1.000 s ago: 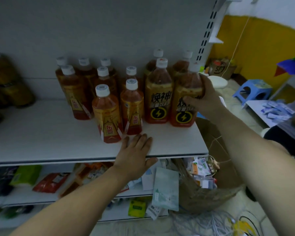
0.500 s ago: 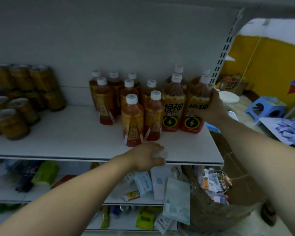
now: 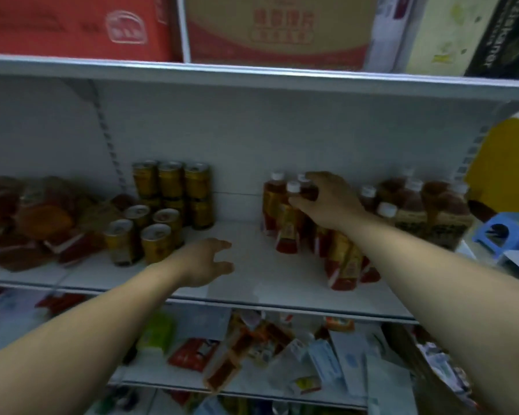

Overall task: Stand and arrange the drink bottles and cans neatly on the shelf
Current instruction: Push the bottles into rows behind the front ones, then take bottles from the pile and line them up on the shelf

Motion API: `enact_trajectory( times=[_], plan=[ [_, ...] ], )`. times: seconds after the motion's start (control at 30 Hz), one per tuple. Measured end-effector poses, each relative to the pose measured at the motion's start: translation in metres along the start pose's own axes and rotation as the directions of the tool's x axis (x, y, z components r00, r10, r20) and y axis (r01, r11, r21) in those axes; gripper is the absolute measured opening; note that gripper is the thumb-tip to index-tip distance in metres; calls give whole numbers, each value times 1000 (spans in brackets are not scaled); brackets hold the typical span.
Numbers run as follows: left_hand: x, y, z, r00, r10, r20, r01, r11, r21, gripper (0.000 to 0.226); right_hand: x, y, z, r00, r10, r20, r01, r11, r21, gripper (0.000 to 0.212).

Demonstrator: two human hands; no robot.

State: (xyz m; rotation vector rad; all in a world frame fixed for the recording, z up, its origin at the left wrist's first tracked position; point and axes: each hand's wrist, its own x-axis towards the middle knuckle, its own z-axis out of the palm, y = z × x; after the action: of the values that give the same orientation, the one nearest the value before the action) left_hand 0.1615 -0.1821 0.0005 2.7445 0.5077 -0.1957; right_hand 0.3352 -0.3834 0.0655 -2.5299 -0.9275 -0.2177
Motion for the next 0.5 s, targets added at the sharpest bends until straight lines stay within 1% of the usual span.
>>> enact_trajectory(
  times=[0.07, 0.17, 0.23, 0.3, 0.37, 0.43, 0.5],
  plan=[
    [-17, -46, -21, 998, -25, -53, 26, 999, 22, 63, 14, -52, 20, 996, -45, 72, 43, 999, 24, 74],
    [-46, -112, -51, 995, -21, -98, 21, 1000, -9, 50, 33, -131, 51, 979, -87, 183, 82, 996, 36, 76],
    [-66, -155, -69, 991, -23, -129, 22, 1000, -9, 45, 44, -182, 73, 965, -131, 227, 124, 991, 43, 77],
    [-81, -197, -82, 983, -60, -171, 63, 998, 11, 57, 52, -229, 96, 946, -183, 267, 167, 982, 83, 79],
    [-92, -234, -92, 969, -153, -196, 161, 987, 25, 68, 59, -271, 116, 924, -221, 311, 197, 975, 107, 79],
    [-98, -269, -101, 945, -237, -227, 244, 970, 4, 67, 69, -308, 136, 904, -263, 336, 229, 964, 138, 77],
    [-102, -299, -111, 921, -292, -257, 292, 956, -38, 63, 83, -341, 158, 878, -315, 360, 265, 947, 181, 79]
  ],
)
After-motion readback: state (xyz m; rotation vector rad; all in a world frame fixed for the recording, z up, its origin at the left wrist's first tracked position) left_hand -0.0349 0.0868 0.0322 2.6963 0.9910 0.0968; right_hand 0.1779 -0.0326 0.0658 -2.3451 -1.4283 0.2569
